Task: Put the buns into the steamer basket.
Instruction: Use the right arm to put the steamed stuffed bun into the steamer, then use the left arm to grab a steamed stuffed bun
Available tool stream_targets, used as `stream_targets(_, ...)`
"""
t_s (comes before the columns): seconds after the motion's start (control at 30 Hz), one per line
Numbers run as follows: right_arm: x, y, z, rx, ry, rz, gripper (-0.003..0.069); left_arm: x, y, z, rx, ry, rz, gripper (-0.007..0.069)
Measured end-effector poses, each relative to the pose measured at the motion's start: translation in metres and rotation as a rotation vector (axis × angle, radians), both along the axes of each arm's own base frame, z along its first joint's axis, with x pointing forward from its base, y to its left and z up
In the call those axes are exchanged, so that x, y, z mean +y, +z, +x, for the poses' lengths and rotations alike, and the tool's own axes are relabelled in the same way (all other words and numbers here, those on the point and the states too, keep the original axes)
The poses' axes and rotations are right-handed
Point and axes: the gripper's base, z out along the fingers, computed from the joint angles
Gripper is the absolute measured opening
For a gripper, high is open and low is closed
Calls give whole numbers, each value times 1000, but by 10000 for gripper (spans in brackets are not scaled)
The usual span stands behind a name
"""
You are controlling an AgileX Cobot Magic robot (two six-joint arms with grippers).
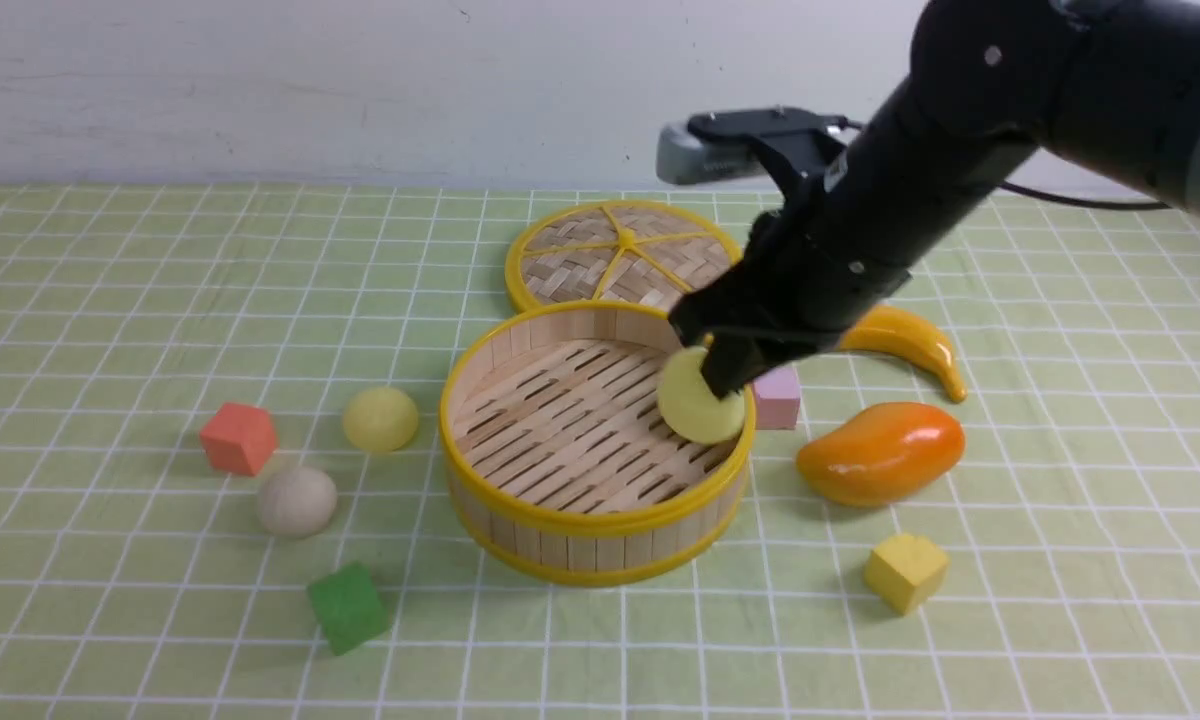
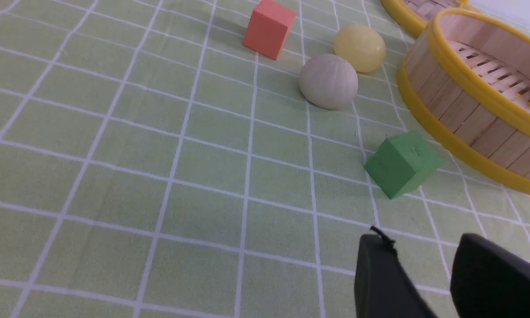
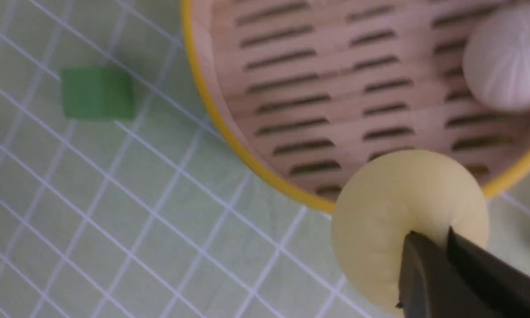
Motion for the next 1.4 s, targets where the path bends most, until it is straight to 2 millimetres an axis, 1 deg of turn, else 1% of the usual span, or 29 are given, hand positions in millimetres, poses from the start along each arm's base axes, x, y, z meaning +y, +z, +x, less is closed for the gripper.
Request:
stream_targets(0.03, 6, 0, 9, -15, 4, 25, -1, 0, 0, 0, 0, 0, 0, 238)
stream_targets(0.07, 11, -9, 18, -5, 5, 26, -1, 0, 0, 0, 0, 0, 0, 238)
stream_targets(0.1, 12, -11, 19, -3, 5, 25, -1, 0, 0, 0, 0, 0, 0, 238)
stream_targets(0.13, 16, -23, 27, 16, 5, 16, -1, 0, 0, 0, 0, 0, 0, 238)
stream_targets(0.23, 22, -56, 39, 77, 4, -15, -1, 0, 0, 0, 0, 0, 0, 238)
stream_targets(0.27, 22, -58, 40, 80, 3, -16, -1, 0, 0, 0, 0, 0, 0, 238)
stream_targets(0.33, 25, -77, 45, 113, -2, -31, -1, 0, 0, 0, 0, 0, 0, 238)
stream_targets(0.43, 26, -81, 48, 106, -15, -24, 1, 0, 0, 0, 0, 0, 0, 238)
stream_targets(0.6, 27, -79, 50, 107, -75, 6, 50, 0, 0, 0, 0, 0, 0, 238)
stream_targets(0.7, 26, -79, 50, 116, -79, -2, 131, 0, 0, 0, 0, 0, 0, 238)
stream_targets(0.8, 25, -77, 48, 121, -74, -13, 249, 0, 0, 0, 0, 0, 0, 238)
stream_targets(0.83, 24, -75, 47, 120, -72, -15, 275, 0, 0, 0, 0, 0, 0, 238)
stream_targets(0.87, 24, -74, 47, 119, -71, -17, 281, 0, 0, 0, 0, 0, 0, 238)
stream_targets(0.9, 22, -65, 44, 109, -68, -15, 323, 0, 0, 0, 0, 0, 0, 238)
stream_targets(0.93, 20, -57, 41, 97, -65, -15, 344, 0, 0, 0, 0, 0, 0, 238)
stream_targets(0.97, 20, -53, 40, 89, -63, -16, 347, 0, 0, 0, 0, 0, 0, 238)
stream_targets(1.0, 16, -39, 35, 65, -57, -19, 360, 0, 0, 0, 0, 0, 0, 238)
stream_targets(1.07, 10, -17, 26, 34, -48, -26, 362, 0, 0, 0, 0, 0, 0, 238)
stream_targets(1.1, 5, -2, 17, 15, -38, -41, 358, 0, 0, 0, 0, 0, 0, 238)
stream_targets(1.2, -10, 34, -5, -14, -34, -75, 334, 0, 0, 0, 0, 0, 0, 238)
stream_targets(1.23, -13, 39, -9, -21, -34, -79, 328, 0, 0, 0, 0, 0, 0, 238)
stream_targets(1.27, -21, 59, -21, -55, -49, -84, 306, 0, 0, 0, 0, 0, 0, 238)
stream_targets(1.33, -35, 89, -42, -119, -87, -73, 262, 0, 0, 0, 0, 0, 0, 238)
stream_targets(1.37, -41, 98, -53, -138, -105, -69, 239, 0, 0, 0, 0, 0, 0, 238)
stream_targets(1.4, -44, 103, -57, -151, -109, -63, 230, 0, 0, 0, 0, 0, 0, 238)
